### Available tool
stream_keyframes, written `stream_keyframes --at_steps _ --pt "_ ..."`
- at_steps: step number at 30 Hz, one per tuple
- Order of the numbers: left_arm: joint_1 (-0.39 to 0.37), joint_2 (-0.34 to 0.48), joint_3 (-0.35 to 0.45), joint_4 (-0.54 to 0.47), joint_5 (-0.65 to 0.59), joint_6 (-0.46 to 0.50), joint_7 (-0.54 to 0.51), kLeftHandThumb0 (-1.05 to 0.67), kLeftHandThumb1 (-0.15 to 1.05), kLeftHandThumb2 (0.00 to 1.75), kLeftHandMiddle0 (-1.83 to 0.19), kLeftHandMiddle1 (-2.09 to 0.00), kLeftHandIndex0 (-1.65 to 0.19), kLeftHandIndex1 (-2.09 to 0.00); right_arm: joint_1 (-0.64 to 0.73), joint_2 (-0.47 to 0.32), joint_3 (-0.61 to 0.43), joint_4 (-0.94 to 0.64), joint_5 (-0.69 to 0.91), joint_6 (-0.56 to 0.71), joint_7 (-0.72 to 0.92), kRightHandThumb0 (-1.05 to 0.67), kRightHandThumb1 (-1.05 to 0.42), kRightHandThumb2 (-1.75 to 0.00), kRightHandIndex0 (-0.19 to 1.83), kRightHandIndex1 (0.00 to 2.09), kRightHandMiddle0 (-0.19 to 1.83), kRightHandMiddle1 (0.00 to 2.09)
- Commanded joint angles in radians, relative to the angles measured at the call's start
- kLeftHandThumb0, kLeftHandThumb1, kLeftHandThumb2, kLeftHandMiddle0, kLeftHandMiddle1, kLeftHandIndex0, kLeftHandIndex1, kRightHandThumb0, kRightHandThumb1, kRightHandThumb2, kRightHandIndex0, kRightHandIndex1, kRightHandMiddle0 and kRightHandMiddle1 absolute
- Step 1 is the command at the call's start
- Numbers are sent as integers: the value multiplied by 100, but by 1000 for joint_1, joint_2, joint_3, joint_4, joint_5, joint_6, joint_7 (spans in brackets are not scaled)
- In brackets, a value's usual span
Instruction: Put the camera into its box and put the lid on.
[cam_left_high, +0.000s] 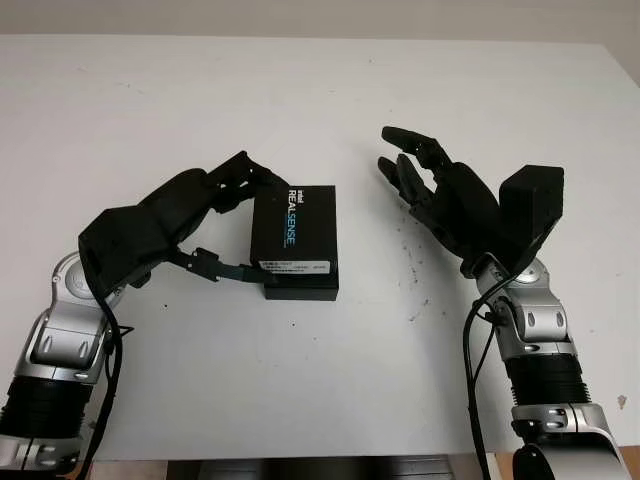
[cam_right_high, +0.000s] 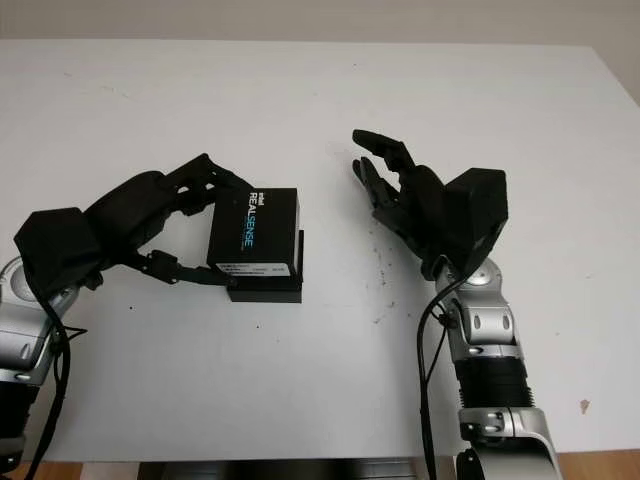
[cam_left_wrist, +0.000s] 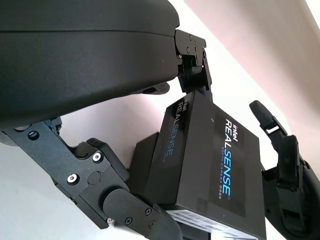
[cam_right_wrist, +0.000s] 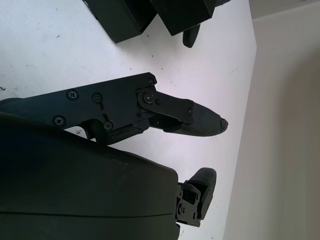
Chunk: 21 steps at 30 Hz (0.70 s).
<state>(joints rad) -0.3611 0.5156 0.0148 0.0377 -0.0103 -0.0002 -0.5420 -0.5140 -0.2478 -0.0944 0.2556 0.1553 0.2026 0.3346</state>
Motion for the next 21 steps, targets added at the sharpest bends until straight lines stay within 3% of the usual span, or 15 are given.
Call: stream_keyframes --at_steps 1,21 --pt "19 -2 5 -30 -19 19 -8 -42 105 52 -27 -6 -63 -200 3 -9 -3 -19 1 -1 0 -54 -105 -60 18 5 -19 81" --pt "55 -1 -7 -48 -14 70 -7 -43 105 53 -26 -5 -63 -200 7 -10 -5 -25 6 7 4 -53 -105 -60 17 5 -19 78"
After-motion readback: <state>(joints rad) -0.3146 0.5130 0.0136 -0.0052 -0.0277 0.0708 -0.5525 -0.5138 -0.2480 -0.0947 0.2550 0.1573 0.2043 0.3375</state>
